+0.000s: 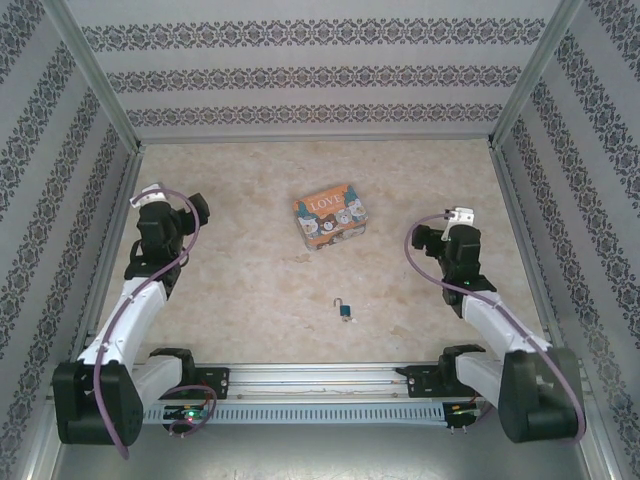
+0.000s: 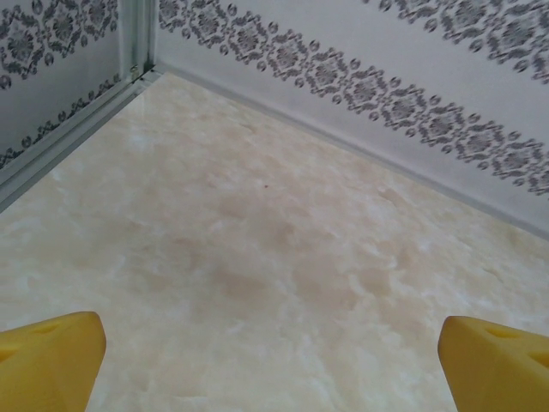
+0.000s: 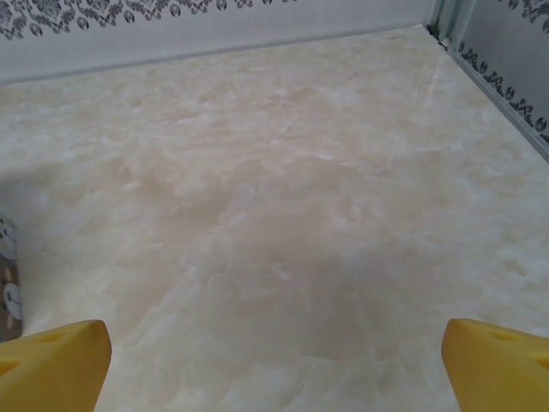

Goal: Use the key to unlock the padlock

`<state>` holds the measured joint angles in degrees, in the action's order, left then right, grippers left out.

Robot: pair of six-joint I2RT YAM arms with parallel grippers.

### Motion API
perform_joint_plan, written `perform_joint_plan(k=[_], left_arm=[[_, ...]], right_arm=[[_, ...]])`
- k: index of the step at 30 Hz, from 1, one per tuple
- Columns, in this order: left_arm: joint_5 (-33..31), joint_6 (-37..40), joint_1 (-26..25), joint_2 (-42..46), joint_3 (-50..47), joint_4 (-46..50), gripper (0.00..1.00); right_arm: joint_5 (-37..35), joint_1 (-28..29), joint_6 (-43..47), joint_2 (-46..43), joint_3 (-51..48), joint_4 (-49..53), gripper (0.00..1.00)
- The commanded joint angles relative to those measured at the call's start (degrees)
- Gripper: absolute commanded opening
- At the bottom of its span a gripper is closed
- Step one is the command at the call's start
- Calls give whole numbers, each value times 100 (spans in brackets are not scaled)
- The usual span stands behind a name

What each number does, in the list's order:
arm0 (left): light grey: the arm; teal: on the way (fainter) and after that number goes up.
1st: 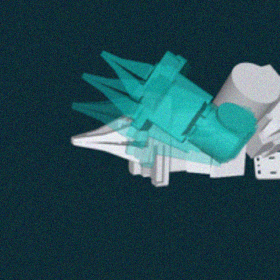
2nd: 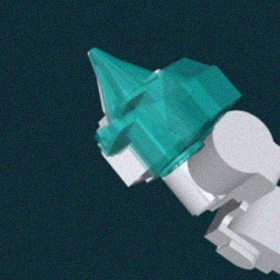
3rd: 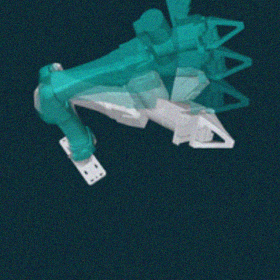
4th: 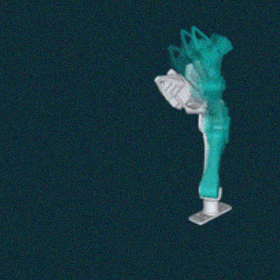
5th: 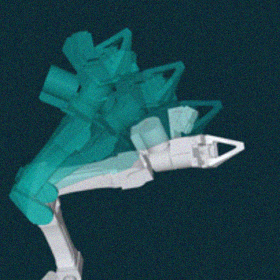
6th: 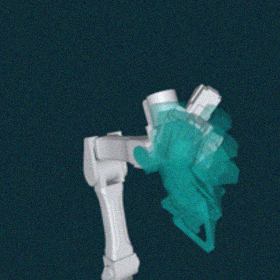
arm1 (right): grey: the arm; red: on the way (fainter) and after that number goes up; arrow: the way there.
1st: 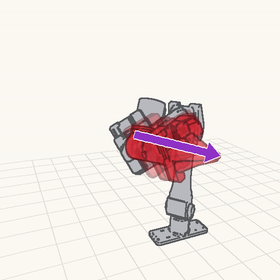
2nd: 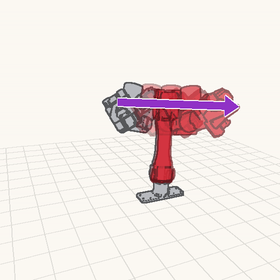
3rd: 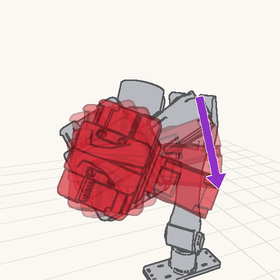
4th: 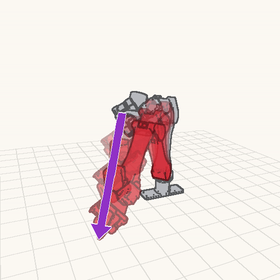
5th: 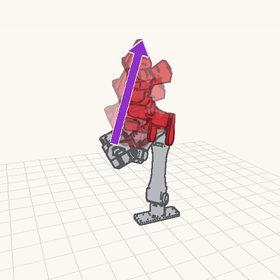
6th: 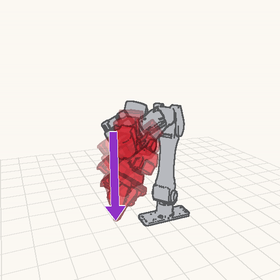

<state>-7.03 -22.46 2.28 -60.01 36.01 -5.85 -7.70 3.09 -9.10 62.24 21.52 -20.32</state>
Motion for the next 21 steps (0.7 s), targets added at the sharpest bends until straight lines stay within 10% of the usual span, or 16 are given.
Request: perform_joint_plan(k=[1, 21], left_arm=[[-484, 131, 96, -147, -239, -397, 99], [-688, 989, 360, -955, -516, -706, 99]], right_arm=[[22, -54, 196, 588, -70, -1196, 98], [435, -131, 808, 2516, -218, -3650, 98]])
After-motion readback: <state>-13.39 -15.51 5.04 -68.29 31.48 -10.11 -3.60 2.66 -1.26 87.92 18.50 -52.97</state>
